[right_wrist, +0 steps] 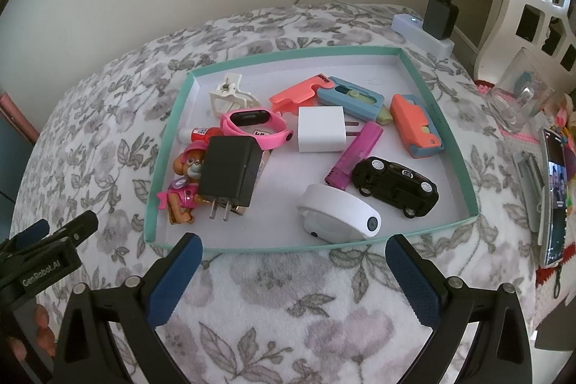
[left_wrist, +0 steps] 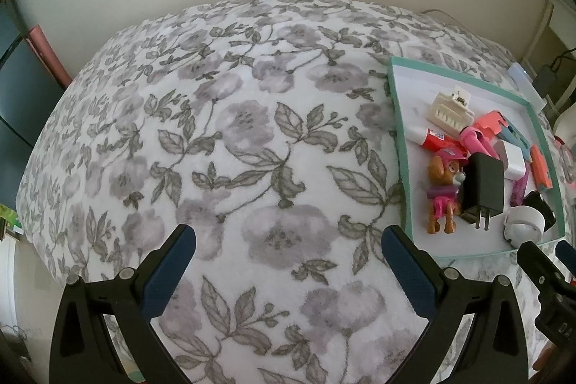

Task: Organize rigid objects

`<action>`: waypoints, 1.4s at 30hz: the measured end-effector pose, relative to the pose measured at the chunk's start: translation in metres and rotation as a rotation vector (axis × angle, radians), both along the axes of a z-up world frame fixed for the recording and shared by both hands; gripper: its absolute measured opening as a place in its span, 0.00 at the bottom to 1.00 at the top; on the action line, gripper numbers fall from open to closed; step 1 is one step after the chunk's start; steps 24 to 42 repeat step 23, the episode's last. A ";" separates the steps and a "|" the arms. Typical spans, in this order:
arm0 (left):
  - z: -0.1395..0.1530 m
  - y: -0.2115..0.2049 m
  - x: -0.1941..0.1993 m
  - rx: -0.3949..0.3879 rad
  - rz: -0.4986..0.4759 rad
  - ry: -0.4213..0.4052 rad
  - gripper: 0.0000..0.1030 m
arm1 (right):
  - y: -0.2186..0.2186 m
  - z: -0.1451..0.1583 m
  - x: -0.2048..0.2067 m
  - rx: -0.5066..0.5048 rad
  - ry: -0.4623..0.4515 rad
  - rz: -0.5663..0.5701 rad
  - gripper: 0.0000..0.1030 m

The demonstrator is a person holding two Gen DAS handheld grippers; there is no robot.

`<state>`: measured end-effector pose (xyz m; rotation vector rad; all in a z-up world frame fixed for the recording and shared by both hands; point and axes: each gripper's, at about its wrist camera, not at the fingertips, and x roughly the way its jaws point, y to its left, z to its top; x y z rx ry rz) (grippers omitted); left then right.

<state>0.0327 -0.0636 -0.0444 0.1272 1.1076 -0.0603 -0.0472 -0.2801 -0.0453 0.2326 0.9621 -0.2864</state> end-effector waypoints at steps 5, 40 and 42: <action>-0.002 0.001 0.002 0.000 0.002 0.006 1.00 | -0.001 -0.001 0.002 -0.001 0.002 0.003 1.00; -0.006 0.004 0.003 0.012 0.011 0.014 1.00 | 0.000 -0.002 0.002 0.000 0.002 0.002 1.00; -0.006 0.004 0.003 0.012 0.011 0.014 1.00 | 0.000 -0.002 0.002 0.000 0.002 0.002 1.00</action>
